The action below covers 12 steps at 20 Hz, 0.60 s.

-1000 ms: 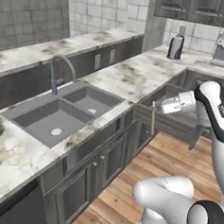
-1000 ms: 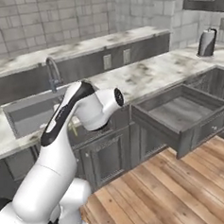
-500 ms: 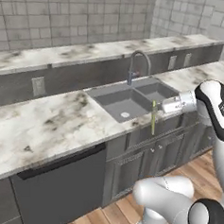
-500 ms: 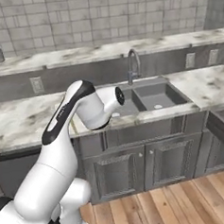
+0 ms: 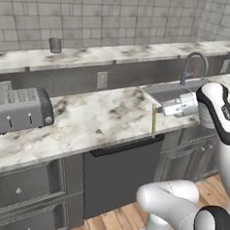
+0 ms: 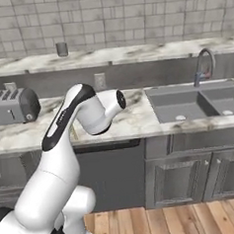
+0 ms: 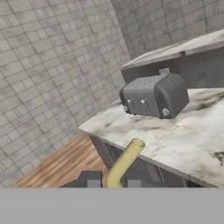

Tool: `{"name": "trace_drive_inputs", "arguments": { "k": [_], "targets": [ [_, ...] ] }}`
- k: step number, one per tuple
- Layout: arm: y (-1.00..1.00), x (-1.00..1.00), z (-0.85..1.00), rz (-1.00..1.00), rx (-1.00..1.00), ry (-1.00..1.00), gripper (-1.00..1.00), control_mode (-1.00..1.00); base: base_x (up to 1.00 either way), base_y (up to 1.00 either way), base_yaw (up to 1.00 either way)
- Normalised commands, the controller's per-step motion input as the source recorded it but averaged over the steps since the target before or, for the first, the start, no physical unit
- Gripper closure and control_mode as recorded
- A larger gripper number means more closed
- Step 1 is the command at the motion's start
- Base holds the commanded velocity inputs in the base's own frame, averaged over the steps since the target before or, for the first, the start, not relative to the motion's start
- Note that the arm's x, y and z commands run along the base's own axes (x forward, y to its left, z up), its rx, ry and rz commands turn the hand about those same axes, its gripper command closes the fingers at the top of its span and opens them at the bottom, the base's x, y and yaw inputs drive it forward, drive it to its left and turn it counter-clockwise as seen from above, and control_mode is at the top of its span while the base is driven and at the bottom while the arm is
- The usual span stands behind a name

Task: Take a straw from the drawer in front and place it inside the glass cup on the dining counter.

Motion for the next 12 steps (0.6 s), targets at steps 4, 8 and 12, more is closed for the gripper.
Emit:
{"name": "trace_drive_inputs", "arguments": {
  "k": [4,8,12],
  "targets": [
    [0.00,0.00,0.00,0.00,0.00,0.00,1.00,1.00,-0.29,1.00,0.21],
    [0.00,0.00,0.00,0.00,0.00,0.00,1.00,1.00,-0.27,0.97,0.19],
    [0.00,0.00,0.00,0.00,0.00,0.00,1.00,1.00,-0.22,1.00,0.17]
  ]
}}
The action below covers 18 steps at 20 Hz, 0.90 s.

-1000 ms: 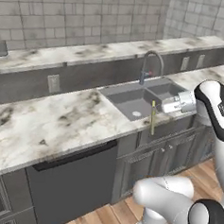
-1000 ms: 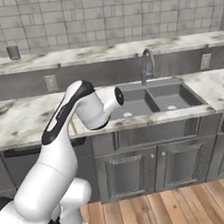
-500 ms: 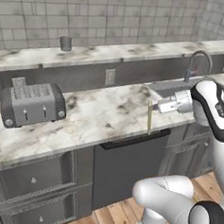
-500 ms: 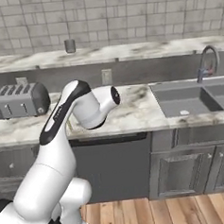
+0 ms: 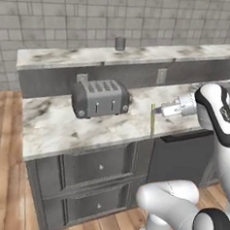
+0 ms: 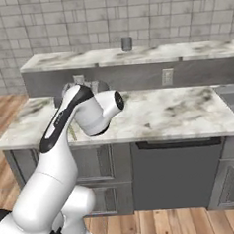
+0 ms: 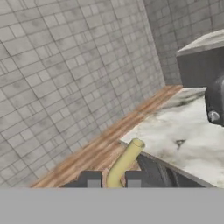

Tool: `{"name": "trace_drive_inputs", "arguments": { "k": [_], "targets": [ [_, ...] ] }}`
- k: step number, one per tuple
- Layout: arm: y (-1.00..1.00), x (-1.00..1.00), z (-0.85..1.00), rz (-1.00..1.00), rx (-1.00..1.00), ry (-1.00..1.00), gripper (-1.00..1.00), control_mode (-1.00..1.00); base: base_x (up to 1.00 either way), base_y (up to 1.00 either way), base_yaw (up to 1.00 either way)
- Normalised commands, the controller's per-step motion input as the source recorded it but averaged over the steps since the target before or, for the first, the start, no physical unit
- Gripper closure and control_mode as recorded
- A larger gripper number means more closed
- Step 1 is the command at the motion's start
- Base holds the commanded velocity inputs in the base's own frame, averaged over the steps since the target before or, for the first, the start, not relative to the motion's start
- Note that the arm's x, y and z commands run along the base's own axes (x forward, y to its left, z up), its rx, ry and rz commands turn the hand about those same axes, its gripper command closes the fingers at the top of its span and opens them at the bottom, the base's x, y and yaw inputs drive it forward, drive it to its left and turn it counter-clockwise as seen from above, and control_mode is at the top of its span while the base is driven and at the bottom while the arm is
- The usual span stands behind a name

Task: Take a straw from the drawer in front and place it inside the glass cup on the dining counter.

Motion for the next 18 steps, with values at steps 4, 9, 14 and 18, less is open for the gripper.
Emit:
{"name": "trace_drive_inputs", "arguments": {
  "k": [4,9,14,18],
  "targets": [
    [0.00,0.00,0.00,0.00,0.00,0.00,1.00,1.00,-0.15,1.00,0.10],
    [0.00,0.00,0.00,0.00,0.00,0.00,1.00,1.00,-0.03,1.00,0.02],
    [0.00,0.00,0.00,0.00,0.00,0.00,1.00,1.00,-0.01,1.00,-0.02],
    [0.00,0.00,0.00,0.00,0.00,0.00,1.00,1.00,0.00,1.00,-0.10]
  ]
}}
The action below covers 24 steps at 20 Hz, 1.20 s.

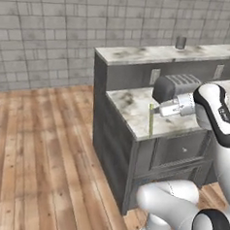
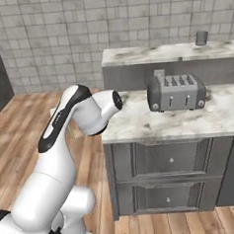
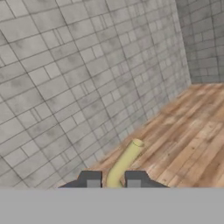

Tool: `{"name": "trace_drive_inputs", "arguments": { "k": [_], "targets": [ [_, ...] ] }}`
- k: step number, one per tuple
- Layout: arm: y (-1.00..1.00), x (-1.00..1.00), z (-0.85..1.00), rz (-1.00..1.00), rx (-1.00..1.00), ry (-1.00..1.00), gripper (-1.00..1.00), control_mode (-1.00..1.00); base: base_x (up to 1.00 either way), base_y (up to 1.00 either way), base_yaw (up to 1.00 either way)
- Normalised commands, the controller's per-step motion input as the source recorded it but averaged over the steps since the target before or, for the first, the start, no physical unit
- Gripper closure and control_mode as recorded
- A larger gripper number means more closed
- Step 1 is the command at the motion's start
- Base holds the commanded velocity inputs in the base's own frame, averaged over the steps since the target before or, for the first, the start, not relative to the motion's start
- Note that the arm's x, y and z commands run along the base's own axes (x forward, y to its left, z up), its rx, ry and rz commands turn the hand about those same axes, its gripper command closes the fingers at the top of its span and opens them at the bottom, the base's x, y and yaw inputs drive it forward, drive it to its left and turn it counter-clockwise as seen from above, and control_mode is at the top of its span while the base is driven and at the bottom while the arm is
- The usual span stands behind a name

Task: Take a straw from the drawer in front and place it inside the glass cup on the dining counter.

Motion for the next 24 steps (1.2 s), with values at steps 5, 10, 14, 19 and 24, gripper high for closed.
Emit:
{"name": "trace_drive_inputs", "arguments": {
  "k": [5,10,14,19,24],
  "targets": [
    [0.00,0.00,0.00,0.00,0.00,0.00,1.00,1.00,0.00,1.00,-0.20],
    [0.00,0.00,0.00,0.00,0.00,0.00,1.00,1.00,0.00,1.00,-0.31],
    [0.00,0.00,0.00,0.00,0.00,0.00,1.00,1.00,0.25,0.98,-0.39],
    [0.00,0.00,0.00,0.00,0.00,0.00,1.00,1.00,0.70,1.00,-0.30],
    [0.00,0.00,0.00,0.00,0.00,0.00,1.00,1.00,1.00,0.94,-0.07]
  ]
}}
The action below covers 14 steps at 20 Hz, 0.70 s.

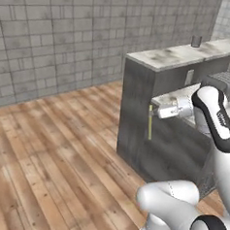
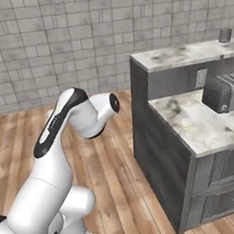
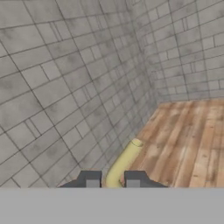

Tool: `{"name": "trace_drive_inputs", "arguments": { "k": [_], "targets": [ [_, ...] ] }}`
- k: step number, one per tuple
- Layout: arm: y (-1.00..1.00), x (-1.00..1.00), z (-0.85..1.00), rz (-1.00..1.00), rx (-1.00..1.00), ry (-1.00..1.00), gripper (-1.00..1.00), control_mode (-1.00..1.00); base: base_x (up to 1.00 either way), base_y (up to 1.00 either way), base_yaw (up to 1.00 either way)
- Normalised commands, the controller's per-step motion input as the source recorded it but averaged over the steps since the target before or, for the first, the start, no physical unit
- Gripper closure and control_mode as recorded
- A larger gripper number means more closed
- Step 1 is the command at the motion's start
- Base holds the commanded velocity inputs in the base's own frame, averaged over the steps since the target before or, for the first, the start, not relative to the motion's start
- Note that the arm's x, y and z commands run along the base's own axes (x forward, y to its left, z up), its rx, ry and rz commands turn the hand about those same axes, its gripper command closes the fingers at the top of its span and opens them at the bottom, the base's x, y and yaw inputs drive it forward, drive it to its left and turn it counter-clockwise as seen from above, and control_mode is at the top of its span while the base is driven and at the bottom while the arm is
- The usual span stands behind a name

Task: Take a straw from the drawer in front and place it inside the glass cup on the dining counter.

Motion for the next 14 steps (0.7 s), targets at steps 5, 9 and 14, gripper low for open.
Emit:
{"name": "trace_drive_inputs", "arguments": {
  "k": [5,9,14],
  "targets": [
    [0.00,0.00,0.00,0.00,0.00,0.00,1.00,1.00,1.00,0.84,0.00],
    [0.00,0.00,0.00,0.00,0.00,0.00,1.00,1.00,1.00,0.81,-0.03],
    [0.00,0.00,0.00,0.00,0.00,0.00,1.00,1.00,0.85,0.81,-0.20]
  ]
}}
